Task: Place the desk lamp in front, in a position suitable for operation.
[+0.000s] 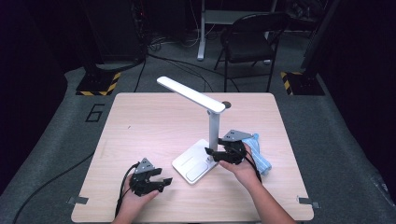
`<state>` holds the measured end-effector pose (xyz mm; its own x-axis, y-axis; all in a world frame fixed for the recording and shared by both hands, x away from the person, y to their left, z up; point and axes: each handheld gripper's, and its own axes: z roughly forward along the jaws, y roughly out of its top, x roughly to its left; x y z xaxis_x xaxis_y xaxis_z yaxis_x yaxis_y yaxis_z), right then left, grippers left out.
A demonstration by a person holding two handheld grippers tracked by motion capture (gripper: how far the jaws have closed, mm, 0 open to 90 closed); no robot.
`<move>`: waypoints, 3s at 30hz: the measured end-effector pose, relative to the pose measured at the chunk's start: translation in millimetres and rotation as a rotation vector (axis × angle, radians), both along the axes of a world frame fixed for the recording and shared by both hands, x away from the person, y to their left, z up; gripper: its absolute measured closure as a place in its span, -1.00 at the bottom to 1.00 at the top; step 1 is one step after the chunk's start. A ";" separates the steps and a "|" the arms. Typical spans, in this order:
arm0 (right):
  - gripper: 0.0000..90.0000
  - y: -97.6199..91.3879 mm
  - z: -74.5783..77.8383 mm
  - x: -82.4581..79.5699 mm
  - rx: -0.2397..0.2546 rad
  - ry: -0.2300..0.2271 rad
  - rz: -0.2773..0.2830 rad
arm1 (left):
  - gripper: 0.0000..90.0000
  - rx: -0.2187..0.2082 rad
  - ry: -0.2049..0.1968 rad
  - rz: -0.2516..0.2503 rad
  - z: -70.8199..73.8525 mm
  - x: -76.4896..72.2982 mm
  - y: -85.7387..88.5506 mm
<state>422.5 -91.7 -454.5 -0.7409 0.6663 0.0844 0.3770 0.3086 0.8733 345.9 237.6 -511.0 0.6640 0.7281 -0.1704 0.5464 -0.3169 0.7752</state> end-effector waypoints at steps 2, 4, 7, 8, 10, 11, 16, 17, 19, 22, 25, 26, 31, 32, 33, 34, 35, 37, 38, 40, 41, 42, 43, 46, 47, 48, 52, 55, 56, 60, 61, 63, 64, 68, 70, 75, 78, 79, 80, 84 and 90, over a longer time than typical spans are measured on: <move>-0.12 1.2 0.9 -2.0 -0.007 0.006 0.021 | -0.22 0.001 0.010 -0.005 0.9 -0.1 1.5; -0.13 2.3 0.8 -3.5 -0.009 -0.001 0.025 | -0.22 -0.002 0.009 -0.004 0.8 0.0 1.7; -0.09 1.0 0.2 -9.1 -0.018 -0.021 0.045 | -0.22 -0.001 0.008 -0.004 1.0 0.0 1.8; -0.09 0.6 0.1 -11.1 -0.016 -0.018 0.048 | -0.22 -0.001 0.008 -0.004 1.0 0.0 1.8; -0.08 0.5 -1.0 -14.8 -0.013 -0.024 0.060 | -0.22 0.000 0.009 -0.002 1.1 0.1 1.6; -0.06 0.6 -1.2 -17.4 -0.014 -0.027 0.063 | -0.22 0.000 0.009 -0.001 1.1 0.1 1.6; 0.04 2.7 -0.6 -27.8 -0.019 -0.022 0.083 | -0.22 -0.004 0.014 0.003 0.9 -0.1 1.1; 0.11 5.3 -0.1 -33.4 -0.020 -0.011 0.091 | -0.22 -0.006 0.014 0.005 0.9 -0.2 1.0; 0.16 8.3 0.6 -37.1 -0.025 -0.009 0.105 | -0.22 -0.001 0.009 0.002 1.1 0.2 1.6; 0.20 13.5 1.0 -42.5 -0.012 0.007 0.120 | -0.22 -0.002 0.005 0.008 0.8 0.3 2.0; 0.21 18.3 0.6 -45.6 -0.001 0.010 0.153 | -0.22 -0.001 0.008 0.013 0.8 0.8 3.8; 0.21 20.0 0.6 -46.4 0.004 0.014 0.166 | -0.22 -0.002 0.009 0.011 0.8 1.2 4.6; 0.24 28.9 0.1 -51.1 0.009 0.014 0.185 | -0.22 -0.008 0.010 0.022 1.8 0.8 5.9; 0.25 30.4 0.1 -51.7 0.007 0.014 0.190 | -0.22 -0.011 0.010 0.025 1.7 0.7 5.8; 0.27 31.7 0.3 -51.9 0.001 0.013 0.196 | -0.22 -0.011 0.010 0.025 1.7 0.7 5.8; 0.27 31.7 0.3 -51.9 0.001 0.013 0.196 | -0.22 -0.011 0.010 0.025 1.7 0.7 5.8; 0.34 35.0 -0.2 -52.9 0.004 0.015 0.194 | -0.22 -0.010 0.010 0.025 1.7 0.8 5.8; 0.41 36.8 -0.5 -51.9 -0.002 0.014 0.192 | -0.22 -0.009 0.009 0.024 1.7 0.9 5.9; 0.41 37.1 -0.6 -50.7 -0.003 0.016 0.195 | -0.22 -0.010 0.009 0.025 1.7 0.9 5.9; 0.42 38.0 -0.9 -50.0 0.003 0.016 0.194 | -0.22 -0.010 0.009 0.025 1.8 0.9 6.1; 0.46 39.3 -0.7 -50.7 -0.004 0.010 0.193 | -0.22 -0.010 0.008 0.022 1.9 1.0 6.8; 0.46 39.3 -0.7 -50.7 -0.004 0.010 0.193 | -0.22 -0.010 0.008 0.022 1.9 1.0 6.8; 0.49 41.3 -0.7 -50.7 -0.017 -0.004 0.186 | -0.22 -0.009 0.006 0.022 2.0 1.1 7.3; 0.53 44.0 -1.1 -49.2 -0.013 -0.007 0.167 | -0.22 -0.014 0.005 0.030 2.1 0.4 7.2; 0.55 44.8 -1.2 -49.0 -0.013 -0.005 0.151 | -0.22 -0.018 0.000 0.035 1.7 0.3 7.0; 0.55 44.8 -1.2 -49.0 -0.013 -0.005 0.151 | -0.22 -0.018 0.000 0.035 1.7 0.3 7.0; 0.62 46.5 -1.2 -47.1 -0.002 0.004 0.086 | -0.22 -0.009 0.004 0.025 2.5 0.3 8.5; 0.64 46.4 -1.6 -46.5 -0.003 -0.010 0.058 | -0.22 -0.011 -0.001 0.029 2.1 0.1 8.1; 0.64 45.5 -1.1 -46.2 -0.009 -0.007 0.043 | -0.22 -0.010 -0.002 0.028 2.1 0.1 8.0; 0.65 46.6 -0.6 -50.5 -0.006 -0.005 0.010 | -0.22 -0.007 -0.003 0.021 2.2 -0.2 6.3; 0.65 47.0 -0.6 -51.7 -0.009 -0.012 0.012 | -0.22 -0.009 0.000 0.021 2.1 -0.5 5.8; 0.67 48.9 -0.1 -55.7 -0.001 -0.008 0.013 | -0.22 -0.008 0.011 0.011 3.2 -0.7 5.8; 0.67 48.9 -0.1 -55.7 -0.001 -0.008 0.013 | -0.22 -0.008 0.011 0.011 3.2 -0.7 5.8; 0.67 55.2 0.3 -63.4 0.019 0.002 0.028 | -0.22 -0.019 0.002 0.014 3.8 -2.1 3.7; 0.66 56.5 0.0 -65.7 0.022 -0.001 0.041 | -0.22 -0.014 0.005 0.005 4.5 -2.1 4.1; 0.64 62.1 -0.7 -73.2 0.039 0.013 0.020 | -0.22 -0.021 0.005 0.004 5.3 -3.2 3.2; 0.62 63.8 -1.0 -74.7 0.044 0.012 0.031 | -0.22 -0.019 0.004 -0.001 6.3 -4.2 2.1; 0.60 65.6 -0.6 -76.6 0.050 0.011 0.035 | -0.22 -0.017 -0.001 -0.011 7.1 -4.7 1.2; 0.58 66.4 -0.1 -78.0 0.058 0.013 0.035 | -0.22 -0.017 -0.001 -0.011 7.1 -4.7 1.2; 0.49 68.3 3.0 -83.2 0.059 0.013 0.050 | -0.22 -0.015 -0.009 -0.021 9.7 -6.8 -1.1; 0.27 60.0 4.0 -86.4 0.039 -0.022 0.041 | -0.20 -0.018 -0.018 -0.053 15.6 -7.9 -4.3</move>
